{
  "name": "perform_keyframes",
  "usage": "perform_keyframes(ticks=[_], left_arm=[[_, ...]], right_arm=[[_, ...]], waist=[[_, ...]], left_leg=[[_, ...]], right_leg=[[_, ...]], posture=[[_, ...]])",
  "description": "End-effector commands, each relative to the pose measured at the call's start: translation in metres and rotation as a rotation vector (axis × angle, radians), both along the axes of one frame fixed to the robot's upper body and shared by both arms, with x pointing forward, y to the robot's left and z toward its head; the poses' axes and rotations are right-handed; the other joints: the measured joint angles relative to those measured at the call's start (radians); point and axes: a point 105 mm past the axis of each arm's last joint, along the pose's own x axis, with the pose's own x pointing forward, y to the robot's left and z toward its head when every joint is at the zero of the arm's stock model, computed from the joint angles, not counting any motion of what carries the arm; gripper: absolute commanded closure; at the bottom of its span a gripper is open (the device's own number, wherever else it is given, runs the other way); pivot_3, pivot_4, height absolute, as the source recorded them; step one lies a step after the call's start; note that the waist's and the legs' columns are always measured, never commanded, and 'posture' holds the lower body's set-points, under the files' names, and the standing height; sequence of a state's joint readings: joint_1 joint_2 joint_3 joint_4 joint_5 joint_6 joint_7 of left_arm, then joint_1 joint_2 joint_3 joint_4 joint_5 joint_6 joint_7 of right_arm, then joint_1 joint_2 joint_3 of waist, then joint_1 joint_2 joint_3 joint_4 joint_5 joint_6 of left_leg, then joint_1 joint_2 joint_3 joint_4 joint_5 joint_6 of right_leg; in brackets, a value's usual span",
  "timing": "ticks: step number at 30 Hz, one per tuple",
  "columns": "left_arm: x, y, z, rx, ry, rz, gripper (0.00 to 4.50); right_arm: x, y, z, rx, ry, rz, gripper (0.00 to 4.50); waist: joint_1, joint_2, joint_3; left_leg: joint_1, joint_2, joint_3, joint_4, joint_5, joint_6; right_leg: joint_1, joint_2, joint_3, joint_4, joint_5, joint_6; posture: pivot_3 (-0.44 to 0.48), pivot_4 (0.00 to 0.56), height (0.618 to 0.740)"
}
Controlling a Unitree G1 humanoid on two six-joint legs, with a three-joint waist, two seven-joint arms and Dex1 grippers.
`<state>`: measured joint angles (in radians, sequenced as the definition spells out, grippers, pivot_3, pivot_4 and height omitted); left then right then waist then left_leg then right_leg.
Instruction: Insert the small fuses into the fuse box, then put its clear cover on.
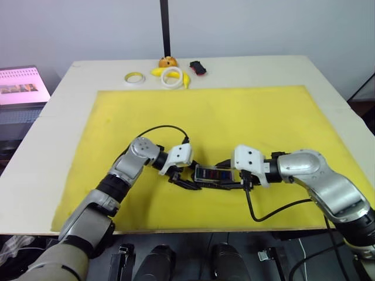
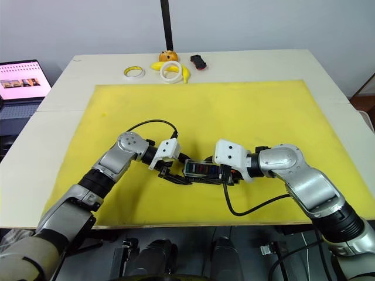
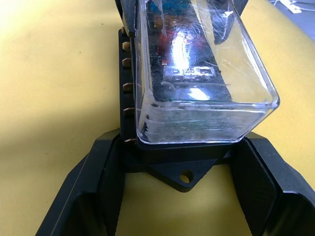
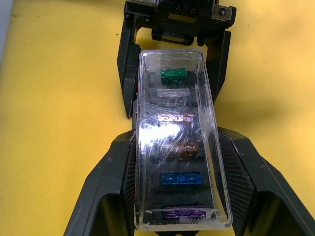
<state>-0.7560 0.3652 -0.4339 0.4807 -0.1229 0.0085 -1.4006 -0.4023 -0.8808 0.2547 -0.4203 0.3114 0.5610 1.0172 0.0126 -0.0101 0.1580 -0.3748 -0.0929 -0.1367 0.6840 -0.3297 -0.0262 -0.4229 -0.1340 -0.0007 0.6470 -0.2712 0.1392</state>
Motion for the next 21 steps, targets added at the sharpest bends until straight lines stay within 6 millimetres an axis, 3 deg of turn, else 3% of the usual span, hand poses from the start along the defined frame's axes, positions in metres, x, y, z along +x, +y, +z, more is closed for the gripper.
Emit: perform_keyframes(ticks=[1,5,10,11,21], left_arm=[[0.006,-0.001,0.007,-0.009,-0.035,0.016,1.97],[0.006,-0.001,0.007,-0.011,-0.034,0.018,1.97],[0.005,0.0,0.008,-0.014,-0.034,0.019,1.97],[0.005,0.0,0.008,-0.014,-0.034,0.019,1.97],[0.005,-0.001,0.01,-0.02,-0.037,0.017,1.97]], right_arm=[[0.003,-0.004,0.001,0.015,0.027,-0.028,2.79],[0.003,-0.006,0.002,0.008,0.026,-0.032,2.79],[0.003,-0.01,0.013,-0.004,-0.046,-0.044,0.33],[0.002,-0.01,0.016,-0.002,-0.056,-0.043,0.04],[-0.008,-0.003,0.036,0.123,-0.127,-0.042,0.04]], waist=[[0.0,0.0,0.0],[0.001,0.0,0.0],[0.0,0.0,0.0],[0.0,0.0,0.0],[0.0,0.0,0.0]], left_leg=[[0.0,0.0,0.0,0.0,0.0,0.0],[0.0,0.0,0.0,0.0,0.0,0.0],[0.0,0.0,0.0,0.0,0.0,0.0],[0.0,0.0,0.0,0.0,0.0,0.0],[0.0,0.0,0.0,0.0,0.0,0.0]], right_leg=[[0.0,0.0,0.0,0.0,0.0,0.0],[0.0,0.0,0.0,0.0,0.0,0.0],[0.0,0.0,0.0,0.0,0.0,0.0],[0.0,0.0,0.0,0.0,0.0,0.0],[0.0,0.0,0.0,0.0,0.0,0.0]], posture=[[0.0,0.15,0.74],[0.0,0.15,0.74],[0.0,0.15,0.74],[0.0,0.15,0.74],[0.0,0.15,0.74]])
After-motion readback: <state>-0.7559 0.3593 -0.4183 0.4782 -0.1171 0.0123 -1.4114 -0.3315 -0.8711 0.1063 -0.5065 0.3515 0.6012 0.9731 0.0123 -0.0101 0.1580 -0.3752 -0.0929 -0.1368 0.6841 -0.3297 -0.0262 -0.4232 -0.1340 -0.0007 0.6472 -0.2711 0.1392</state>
